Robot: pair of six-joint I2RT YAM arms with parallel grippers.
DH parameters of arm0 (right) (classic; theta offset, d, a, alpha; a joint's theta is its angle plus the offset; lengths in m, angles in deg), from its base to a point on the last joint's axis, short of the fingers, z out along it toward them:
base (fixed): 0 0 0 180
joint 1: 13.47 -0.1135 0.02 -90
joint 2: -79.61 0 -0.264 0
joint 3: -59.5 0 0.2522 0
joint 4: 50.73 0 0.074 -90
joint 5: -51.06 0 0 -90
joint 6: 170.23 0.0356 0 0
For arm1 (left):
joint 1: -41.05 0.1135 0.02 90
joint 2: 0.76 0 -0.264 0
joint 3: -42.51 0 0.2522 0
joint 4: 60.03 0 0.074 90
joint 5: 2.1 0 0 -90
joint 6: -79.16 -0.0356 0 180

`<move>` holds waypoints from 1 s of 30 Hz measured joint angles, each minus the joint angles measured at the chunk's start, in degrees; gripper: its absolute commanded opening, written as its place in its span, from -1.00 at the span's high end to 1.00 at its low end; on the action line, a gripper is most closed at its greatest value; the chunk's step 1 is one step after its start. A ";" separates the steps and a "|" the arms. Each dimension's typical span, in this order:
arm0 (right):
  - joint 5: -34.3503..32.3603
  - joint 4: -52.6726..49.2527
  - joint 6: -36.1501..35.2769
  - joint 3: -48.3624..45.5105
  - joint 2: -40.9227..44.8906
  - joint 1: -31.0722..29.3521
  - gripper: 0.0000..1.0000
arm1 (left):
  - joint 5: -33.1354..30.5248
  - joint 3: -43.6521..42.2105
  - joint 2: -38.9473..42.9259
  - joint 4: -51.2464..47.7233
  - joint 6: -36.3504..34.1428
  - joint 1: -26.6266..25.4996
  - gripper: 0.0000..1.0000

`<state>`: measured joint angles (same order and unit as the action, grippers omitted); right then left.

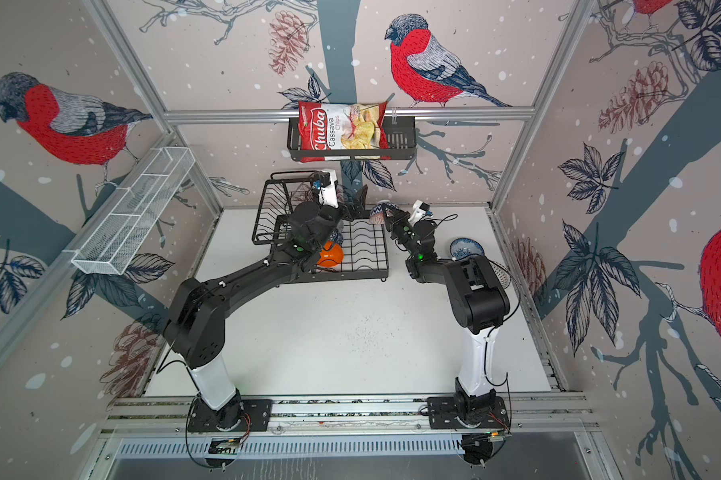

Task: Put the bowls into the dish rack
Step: 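Lower the orange-patterned bowl into a rack slot with both grippers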

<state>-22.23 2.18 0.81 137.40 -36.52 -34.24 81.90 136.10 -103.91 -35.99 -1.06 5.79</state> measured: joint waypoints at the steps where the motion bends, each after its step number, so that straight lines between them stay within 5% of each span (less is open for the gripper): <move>1: 0.00 0.04 -0.15 0.98 -0.92 -0.46 1.00 | 0.52 0.11 -0.07 -0.96 0.74 0.44 -0.96; 30: -3.17 -11.80 -0.11 24.55 -20.41 -4.96 1.00 | 4.46 0.74 -1.55 -5.05 3.76 2.47 -0.96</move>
<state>-25.40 -9.62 0.70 161.95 -56.94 -39.21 86.36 136.85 -105.46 -41.04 2.70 8.26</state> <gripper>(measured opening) 0.090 0.978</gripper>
